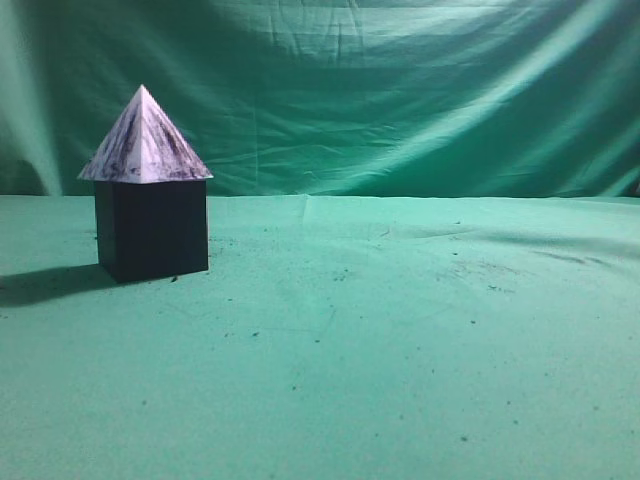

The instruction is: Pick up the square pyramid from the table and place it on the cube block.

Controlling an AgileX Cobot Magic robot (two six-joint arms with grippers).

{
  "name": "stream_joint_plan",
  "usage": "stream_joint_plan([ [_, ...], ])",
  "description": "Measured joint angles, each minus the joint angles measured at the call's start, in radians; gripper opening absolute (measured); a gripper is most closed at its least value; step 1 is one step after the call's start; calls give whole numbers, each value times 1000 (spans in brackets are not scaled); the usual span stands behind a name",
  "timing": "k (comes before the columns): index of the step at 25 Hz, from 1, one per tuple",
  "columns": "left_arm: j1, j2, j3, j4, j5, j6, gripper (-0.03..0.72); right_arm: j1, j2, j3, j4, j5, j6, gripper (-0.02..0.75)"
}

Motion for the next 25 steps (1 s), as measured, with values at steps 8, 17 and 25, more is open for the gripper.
stream_joint_plan([
  [8,0,0,0,0,0,0,0,0,-172,163,-15,-17,21,0],
  [17,0,0,0,0,0,0,0,-125,-458,423,-69,-242,33,0],
  [25,0,0,0,0,0,0,0,-457,-742,734,-72,-492,33,0],
])
